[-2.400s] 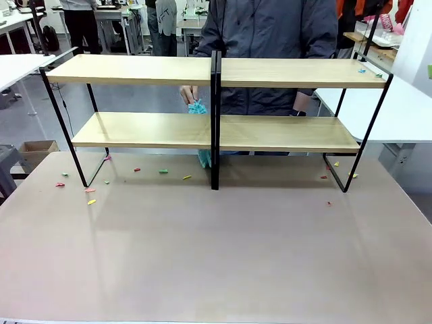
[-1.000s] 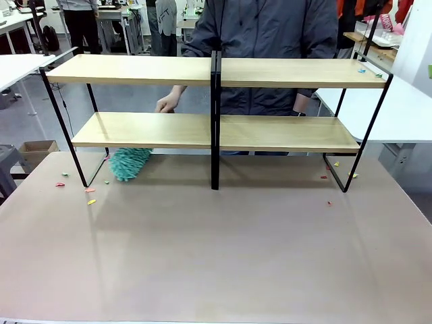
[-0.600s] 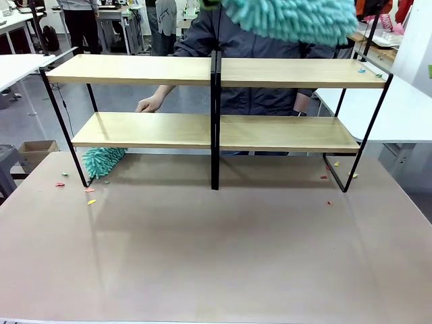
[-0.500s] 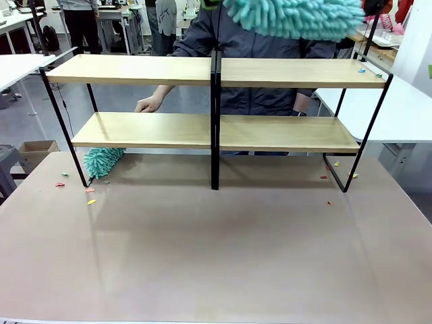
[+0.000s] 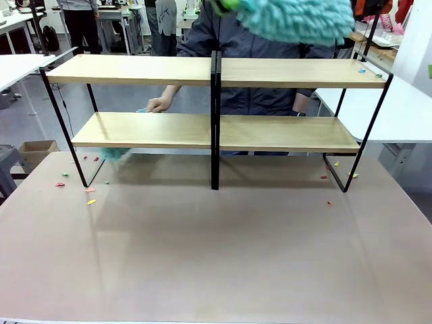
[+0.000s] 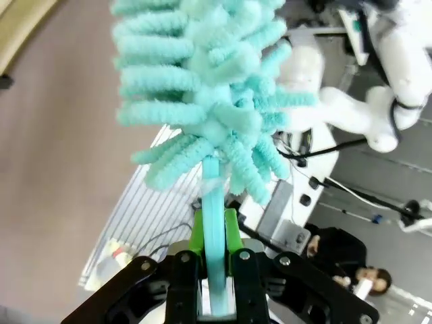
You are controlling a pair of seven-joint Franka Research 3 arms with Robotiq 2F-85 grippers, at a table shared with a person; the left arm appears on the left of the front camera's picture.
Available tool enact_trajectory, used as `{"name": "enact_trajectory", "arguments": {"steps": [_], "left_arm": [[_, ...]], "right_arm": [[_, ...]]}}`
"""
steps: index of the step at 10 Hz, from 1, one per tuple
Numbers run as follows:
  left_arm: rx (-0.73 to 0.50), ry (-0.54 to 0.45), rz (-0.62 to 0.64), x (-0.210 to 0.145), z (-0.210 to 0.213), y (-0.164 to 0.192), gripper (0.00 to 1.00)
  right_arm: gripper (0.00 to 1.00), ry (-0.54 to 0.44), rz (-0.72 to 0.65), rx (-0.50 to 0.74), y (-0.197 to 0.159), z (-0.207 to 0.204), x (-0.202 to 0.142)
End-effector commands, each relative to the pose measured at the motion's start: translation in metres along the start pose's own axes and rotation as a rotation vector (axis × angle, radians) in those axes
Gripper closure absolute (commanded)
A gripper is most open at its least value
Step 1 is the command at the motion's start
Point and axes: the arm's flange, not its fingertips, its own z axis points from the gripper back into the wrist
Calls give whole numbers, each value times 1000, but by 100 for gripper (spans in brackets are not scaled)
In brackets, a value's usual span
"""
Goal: Clean the shelves.
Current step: Clean another randomly selected level of the Shelf with the Duster.
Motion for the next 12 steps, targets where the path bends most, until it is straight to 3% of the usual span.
{"name": "enact_trajectory", "arguments": {"steps": [1, 4, 7, 12], "left_arm": [[108, -63, 123, 58, -12, -16, 88], [280, -104, 342, 111, -44, -12, 88], [375, -193, 372, 142, -59, -10, 88], [371, -166, 324, 193, -84, -22, 88]], "right_arm": [[0, -3, -1, 4, 0, -1, -1], [0, -3, -1, 4, 0, -1, -1], [0, -3, -1, 4, 0, -1, -1], [0, -3, -1, 4, 0, -1, -1]]}}
